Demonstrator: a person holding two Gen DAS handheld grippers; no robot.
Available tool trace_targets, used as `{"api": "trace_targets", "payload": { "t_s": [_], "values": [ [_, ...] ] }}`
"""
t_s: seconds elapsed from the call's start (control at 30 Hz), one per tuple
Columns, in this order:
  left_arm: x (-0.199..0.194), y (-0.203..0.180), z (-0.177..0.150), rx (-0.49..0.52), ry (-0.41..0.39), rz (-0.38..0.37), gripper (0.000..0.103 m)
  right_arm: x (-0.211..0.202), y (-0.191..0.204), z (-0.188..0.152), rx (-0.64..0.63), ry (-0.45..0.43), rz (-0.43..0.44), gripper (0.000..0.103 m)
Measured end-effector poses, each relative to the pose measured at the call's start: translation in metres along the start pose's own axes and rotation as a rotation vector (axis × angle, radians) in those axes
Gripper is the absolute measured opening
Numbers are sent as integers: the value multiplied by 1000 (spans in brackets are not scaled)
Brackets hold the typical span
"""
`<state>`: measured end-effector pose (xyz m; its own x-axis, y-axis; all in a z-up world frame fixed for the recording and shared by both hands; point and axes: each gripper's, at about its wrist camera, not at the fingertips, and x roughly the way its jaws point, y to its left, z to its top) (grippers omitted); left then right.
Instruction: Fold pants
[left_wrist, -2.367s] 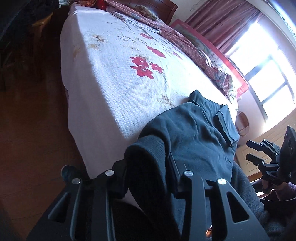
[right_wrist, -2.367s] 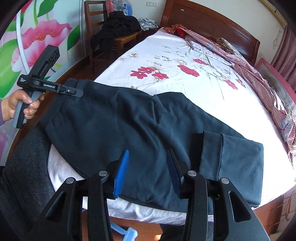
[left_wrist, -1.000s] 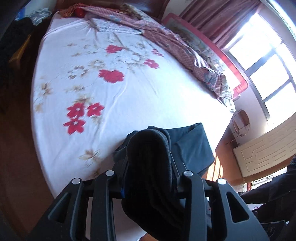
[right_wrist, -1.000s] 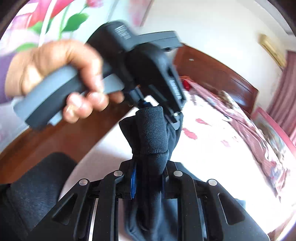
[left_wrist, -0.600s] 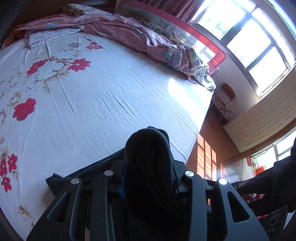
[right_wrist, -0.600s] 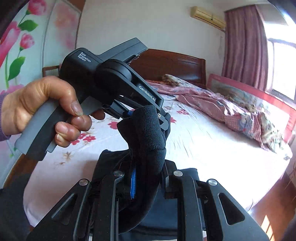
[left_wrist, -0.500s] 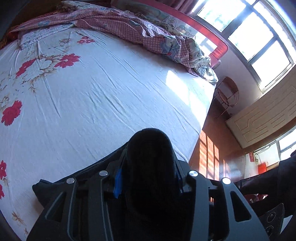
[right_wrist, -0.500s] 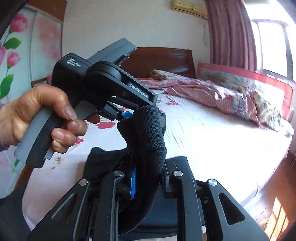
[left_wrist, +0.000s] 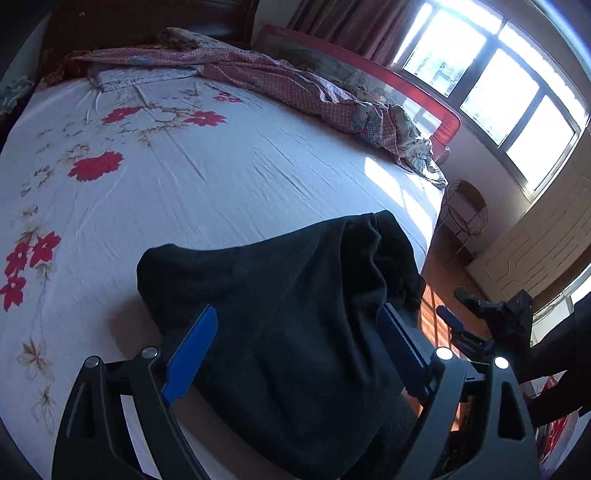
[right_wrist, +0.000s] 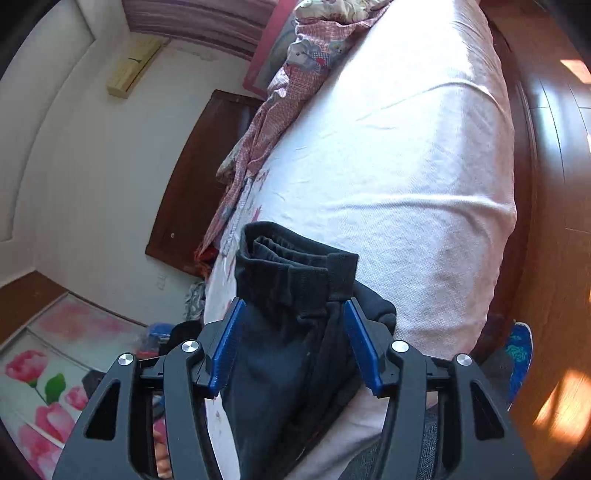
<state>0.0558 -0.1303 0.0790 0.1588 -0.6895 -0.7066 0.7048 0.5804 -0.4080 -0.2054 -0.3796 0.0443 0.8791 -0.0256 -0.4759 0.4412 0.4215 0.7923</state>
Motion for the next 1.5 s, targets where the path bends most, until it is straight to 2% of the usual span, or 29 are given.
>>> {"api": "trace_targets", "payload": {
  "t_s": [0.07,0.13,0.2,0.33,0.4,0.43,0.5,0.53,0.6,0.67,0.73,0.87,0.9,0.93,0.97,1.0,1.07,1.13,1.17,1.23,1.33,1.4,1.43,1.47,1.5],
  "values": [
    [3,7,-22,-31,14,6,88,12,2,12,-82,28,-50,54],
    [7,10,-36,-49,32,29,88,24,10,14,-146,48,-143,51],
    [8,8,-45,-79,32,-1,88,34,11,13,-207,47,-224,51],
    [2,2,-55,-64,34,-11,88,52,18,7,-317,65,-336,47],
    [0,5,-57,-65,37,-2,88,63,12,9,-316,77,-347,43],
    [0,6,-56,-75,39,-6,88,66,12,10,-324,76,-379,41],
    [-2,11,-55,-96,35,-14,88,67,9,10,-326,79,-401,24],
    [-3,12,-55,-100,33,-13,88,68,8,11,-336,89,-418,21],
    [-2,12,-53,-100,30,-12,88,64,15,11,-371,98,-413,11],
    [-1,12,-52,-96,35,-5,88,49,25,19,-376,65,-377,10],
    [-4,11,-51,-79,19,6,88,30,22,29,-297,44,-310,10],
    [-6,7,-47,-34,-18,25,93,44,-35,31,-117,118,-306,12],
    [-2,4,-46,-15,-19,28,93,46,-54,30,-43,119,-324,37],
    [2,-3,-46,14,-14,37,93,41,-67,28,38,98,-334,52],
    [7,-10,-46,52,-5,41,93,33,-72,26,108,70,-335,63],
    [10,-19,-49,100,1,37,93,25,-67,23,120,43,-338,63],
    [20,-39,-57,184,23,34,93,10,-32,19,-8,-55,-419,62],
    [28,-60,-64,252,34,24,93,6,3,22,-110,-113,-395,62],
    [31,-70,-68,286,28,23,93,9,20,25,-151,-123,-340,62],
    [38,-89,-75,352,41,17,93,33,54,32,-263,-71,-166,62],
    [46,-107,-86,434,53,16,93,93,74,36,-324,60,-39,62],
    [56,-106,-91,452,84,42,95,138,54,42,-300,160,-111,62],
    [62,-102,-95,448,107,54,95,154,34,45,-273,182,-165,59],
    [67,-97,-98,440,115,68,95,161,16,49,-240,182,-211,32],
    [68,-96,-100,454,103,66,95,160,7,52,-217,175,-184,22]
  ]
}}
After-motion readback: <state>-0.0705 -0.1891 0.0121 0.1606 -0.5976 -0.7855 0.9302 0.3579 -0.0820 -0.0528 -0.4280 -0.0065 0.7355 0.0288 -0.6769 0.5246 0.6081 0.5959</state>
